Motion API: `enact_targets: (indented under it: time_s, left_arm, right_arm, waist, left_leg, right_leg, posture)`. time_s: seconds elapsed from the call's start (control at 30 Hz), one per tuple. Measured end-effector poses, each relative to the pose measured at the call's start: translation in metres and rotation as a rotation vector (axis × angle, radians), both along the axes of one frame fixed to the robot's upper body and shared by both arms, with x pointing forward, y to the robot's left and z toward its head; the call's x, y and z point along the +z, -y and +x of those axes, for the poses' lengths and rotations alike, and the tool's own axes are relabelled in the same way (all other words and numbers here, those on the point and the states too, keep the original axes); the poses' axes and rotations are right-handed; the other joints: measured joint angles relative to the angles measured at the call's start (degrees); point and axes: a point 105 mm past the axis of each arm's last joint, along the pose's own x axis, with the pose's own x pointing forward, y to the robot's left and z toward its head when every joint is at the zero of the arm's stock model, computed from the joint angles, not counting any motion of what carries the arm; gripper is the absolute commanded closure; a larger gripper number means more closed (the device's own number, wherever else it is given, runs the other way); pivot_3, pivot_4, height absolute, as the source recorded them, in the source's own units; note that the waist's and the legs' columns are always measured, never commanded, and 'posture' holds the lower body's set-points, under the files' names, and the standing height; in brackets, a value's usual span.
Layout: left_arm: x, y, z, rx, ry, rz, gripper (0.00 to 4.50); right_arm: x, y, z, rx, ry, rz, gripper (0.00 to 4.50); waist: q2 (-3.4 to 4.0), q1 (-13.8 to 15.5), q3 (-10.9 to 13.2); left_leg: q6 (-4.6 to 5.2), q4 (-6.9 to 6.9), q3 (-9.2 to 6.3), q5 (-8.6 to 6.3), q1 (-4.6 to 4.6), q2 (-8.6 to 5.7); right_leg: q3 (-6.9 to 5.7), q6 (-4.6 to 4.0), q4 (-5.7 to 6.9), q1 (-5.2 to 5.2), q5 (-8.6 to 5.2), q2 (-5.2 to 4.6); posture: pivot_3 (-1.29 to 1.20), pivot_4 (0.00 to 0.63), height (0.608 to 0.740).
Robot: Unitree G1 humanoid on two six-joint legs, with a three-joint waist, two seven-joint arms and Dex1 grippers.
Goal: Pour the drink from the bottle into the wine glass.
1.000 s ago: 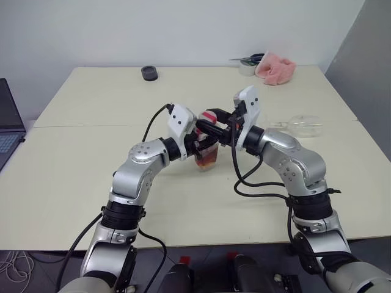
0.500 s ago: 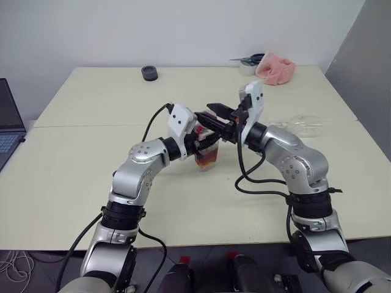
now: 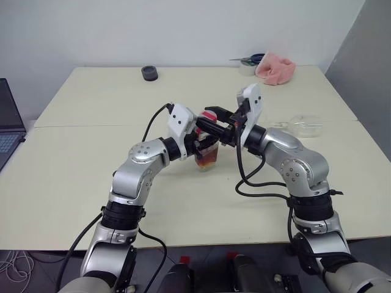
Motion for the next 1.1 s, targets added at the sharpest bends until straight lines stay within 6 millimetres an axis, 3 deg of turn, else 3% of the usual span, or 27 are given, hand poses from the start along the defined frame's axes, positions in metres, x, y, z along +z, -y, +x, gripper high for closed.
enact_targets:
  time_s: [0.07, 0.53, 0.67, 0.8, 0.93, 1.1]
  left_arm:
    - [0.000, 0.000, -0.001, -0.005, -0.002, 0.002, 2.71]
    - [0.001, -0.003, -0.008, -0.021, 0.005, 0.028, 2.71]
    - [0.011, -0.005, -0.035, -0.127, 0.022, 0.043, 2.71]
    - [0.039, -0.007, -0.070, -0.306, 0.017, 0.000, 2.71]
    - [0.057, -0.009, -0.091, -0.457, -0.010, -0.026, 2.71]
    - [0.052, -0.009, -0.097, -0.514, -0.052, 0.019, 2.71]
  right_arm:
    - [0.000, 0.000, 0.000, -0.003, 0.002, -0.001, 2.57]
    - [0.002, 0.000, -0.004, 0.042, 0.005, -0.011, 2.57]
    - [0.016, 0.001, -0.025, 0.239, -0.005, -0.044, 2.57]
    - [0.046, 0.001, -0.052, 0.485, -0.009, -0.060, 2.57]
    - [0.065, 0.000, -0.070, 0.635, -0.032, -0.050, 2.57]
    - [0.063, 0.003, -0.072, 0.693, -0.077, -0.034, 0.92]
  waist:
    - [0.00, 0.0, 0.0]
    - [0.01, 0.0, 0.0]
    - [0.04, 0.0, 0.0]
    - [0.07, -0.1, 0.1]
    - [0.07, 0.0, 0.1]
    - [0.07, 0.0, 0.1]
  left_leg:
    - [0.00, 0.00, 0.00, 0.00, 0.00, 0.00]
    - [0.00, -0.01, 0.00, 0.00, 0.00, 0.00]
    - [0.01, -0.01, -0.01, -0.01, -0.02, 0.00]
    - [0.04, -0.03, -0.03, -0.02, 0.01, 0.03]
    - [0.05, 0.00, -0.08, -0.02, 0.06, 0.02]
    - [0.04, 0.01, -0.07, -0.02, 0.04, 0.02]
  right_leg:
    - [0.01, 0.00, 0.00, 0.00, 0.00, 0.00]
    - [0.01, 0.00, 0.00, 0.00, 0.00, 0.00]
    - [0.00, 0.00, -0.04, 0.01, 0.00, 0.00]
    - [-0.04, 0.00, -0.04, 0.04, -0.01, 0.02]
    - [-0.09, 0.00, -0.06, 0.16, -0.01, 0.03]
    - [-0.08, 0.00, -0.06, 0.13, -0.01, 0.02]
  posture:
    - [0.00, 0.150, 0.740]
    - [0.00, 0.150, 0.740]
    - [0.00, 0.150, 0.740]
    - [0.00, 0.150, 0.740]
    - [0.00, 0.150, 0.740]
    - [0.00, 0.150, 0.740]
